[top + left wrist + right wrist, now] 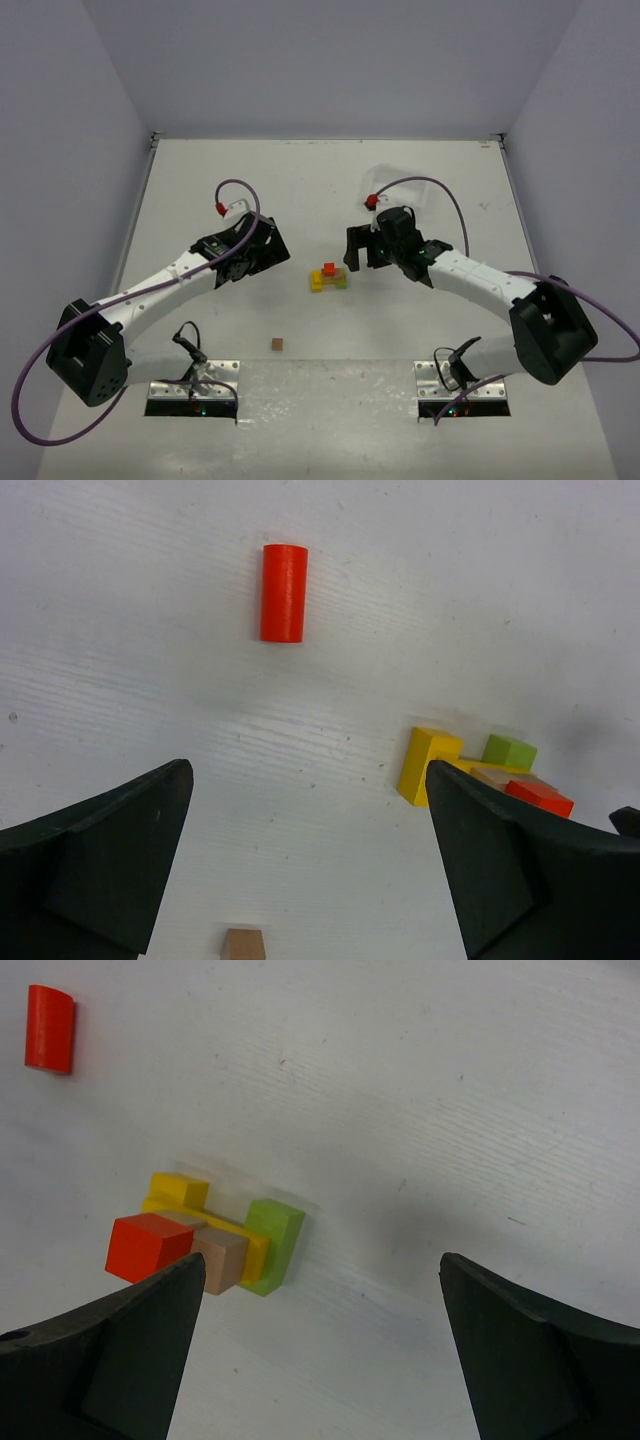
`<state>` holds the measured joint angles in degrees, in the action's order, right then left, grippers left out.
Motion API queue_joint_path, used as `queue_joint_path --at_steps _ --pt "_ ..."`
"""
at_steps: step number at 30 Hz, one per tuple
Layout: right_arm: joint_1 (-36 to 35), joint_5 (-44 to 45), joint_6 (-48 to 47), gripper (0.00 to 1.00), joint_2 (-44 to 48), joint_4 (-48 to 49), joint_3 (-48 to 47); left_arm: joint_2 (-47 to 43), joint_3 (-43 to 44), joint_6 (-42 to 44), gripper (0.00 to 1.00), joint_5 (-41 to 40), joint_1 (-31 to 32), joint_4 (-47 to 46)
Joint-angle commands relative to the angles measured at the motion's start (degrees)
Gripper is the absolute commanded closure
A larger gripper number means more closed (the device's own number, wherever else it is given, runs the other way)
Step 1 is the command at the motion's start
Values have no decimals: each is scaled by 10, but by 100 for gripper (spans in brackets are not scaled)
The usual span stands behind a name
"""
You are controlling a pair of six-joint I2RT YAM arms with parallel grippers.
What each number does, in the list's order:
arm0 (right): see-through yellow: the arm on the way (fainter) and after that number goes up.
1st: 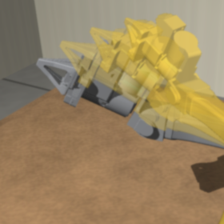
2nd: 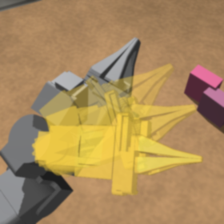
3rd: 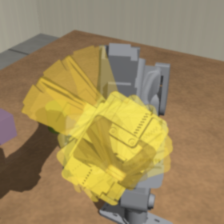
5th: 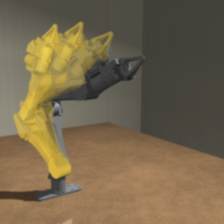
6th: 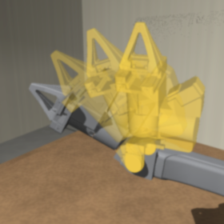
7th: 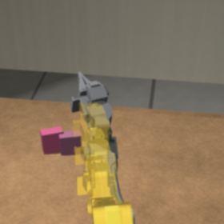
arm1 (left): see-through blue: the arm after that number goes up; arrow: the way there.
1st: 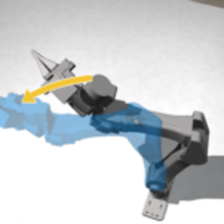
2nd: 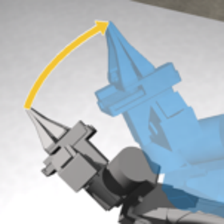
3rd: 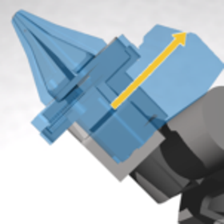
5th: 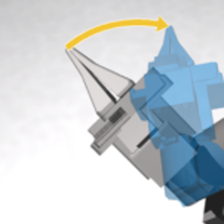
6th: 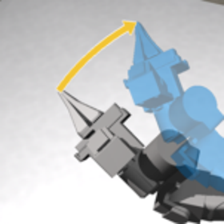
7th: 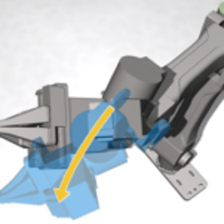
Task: Build the wood block tower
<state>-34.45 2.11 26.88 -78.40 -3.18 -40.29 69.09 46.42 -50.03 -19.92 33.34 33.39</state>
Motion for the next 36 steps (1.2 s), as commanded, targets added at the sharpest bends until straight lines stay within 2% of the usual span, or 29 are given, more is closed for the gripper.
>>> queue_joint_path --at_steps 1,36 --pt "-14 -15 -17 1 -11 18 -25 -16 -10 10 0 -6 -12 -19" --pt "-32 -18 0 1 -63 47 -32 -34 -24 16 0 -6 -13 -2"
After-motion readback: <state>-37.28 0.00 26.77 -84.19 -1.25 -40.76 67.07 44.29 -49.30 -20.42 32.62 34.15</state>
